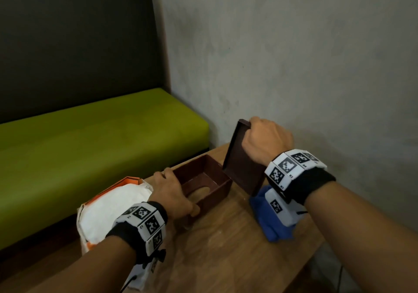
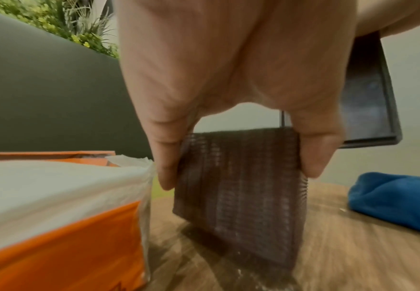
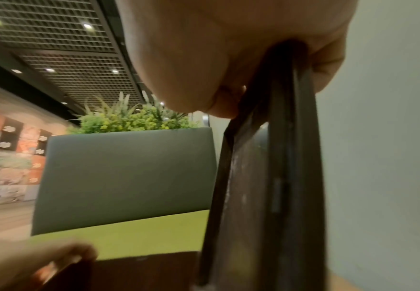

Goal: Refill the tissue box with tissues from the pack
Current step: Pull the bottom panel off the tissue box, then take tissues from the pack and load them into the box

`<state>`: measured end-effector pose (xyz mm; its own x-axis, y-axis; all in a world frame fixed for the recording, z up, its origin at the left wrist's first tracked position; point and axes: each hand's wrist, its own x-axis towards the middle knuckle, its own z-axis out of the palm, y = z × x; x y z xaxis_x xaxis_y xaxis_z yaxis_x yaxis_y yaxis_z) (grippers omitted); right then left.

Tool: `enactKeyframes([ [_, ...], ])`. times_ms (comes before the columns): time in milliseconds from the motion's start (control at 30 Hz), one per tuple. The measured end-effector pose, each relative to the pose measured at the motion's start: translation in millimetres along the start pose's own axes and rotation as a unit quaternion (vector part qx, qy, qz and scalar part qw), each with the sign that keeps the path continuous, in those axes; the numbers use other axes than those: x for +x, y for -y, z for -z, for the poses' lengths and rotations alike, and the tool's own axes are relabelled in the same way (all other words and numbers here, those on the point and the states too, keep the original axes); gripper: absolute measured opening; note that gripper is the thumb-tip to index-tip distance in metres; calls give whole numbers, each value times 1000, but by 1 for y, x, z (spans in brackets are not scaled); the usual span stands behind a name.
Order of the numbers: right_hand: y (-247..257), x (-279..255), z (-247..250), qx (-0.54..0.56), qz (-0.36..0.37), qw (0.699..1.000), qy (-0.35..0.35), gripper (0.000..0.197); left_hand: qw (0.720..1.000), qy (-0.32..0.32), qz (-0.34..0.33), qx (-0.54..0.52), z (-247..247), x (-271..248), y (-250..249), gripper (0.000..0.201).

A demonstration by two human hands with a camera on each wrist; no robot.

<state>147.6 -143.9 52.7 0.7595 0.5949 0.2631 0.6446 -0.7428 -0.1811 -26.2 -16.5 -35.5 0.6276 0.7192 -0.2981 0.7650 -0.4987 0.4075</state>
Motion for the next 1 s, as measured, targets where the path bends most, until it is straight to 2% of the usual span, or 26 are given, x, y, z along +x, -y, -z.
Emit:
enactKeyframes([
  [100,-20,0,1,-17,-63,995,69,24,999,12,29,7,-9,-2,0,119],
  [200,-38,-6,-14,-44,-85,985,142,19,999,4,41,20,-9,-3,-5,116],
  [300,-56,-18,-42,-32,-102,973,206,25,999,5,45,13,-7,0,-6,120],
  [400,-69,-33,-70,-28,-96,963,250,30,999,8,48,9,-8,1,-4,123],
  [500,-72,-45,-91,-41,-116,954,273,25,999,9,49,19,-7,-2,-7,123],
  [667,-70,-52,-95,-54,-116,964,235,20,998,10,52,40,-1,-7,-10,127],
  [767,-58,-48,-81,-55,-80,982,161,19,999,29,41,6,4,-12,-9,142],
  [833,-41,-43,-69,-20,-48,991,119,18,999,24,26,-31,10,-13,-3,145],
  [866,-29,-41,-61,-3,-29,993,115,19,998,10,19,-51,14,-14,1,139],
  [900,-14,-41,-54,6,-8,993,114,20,998,-13,11,-64,19,-14,5,124],
  [1000,38,-47,-38,32,79,991,99,21,992,-105,-19,-69,40,-16,30,47],
])
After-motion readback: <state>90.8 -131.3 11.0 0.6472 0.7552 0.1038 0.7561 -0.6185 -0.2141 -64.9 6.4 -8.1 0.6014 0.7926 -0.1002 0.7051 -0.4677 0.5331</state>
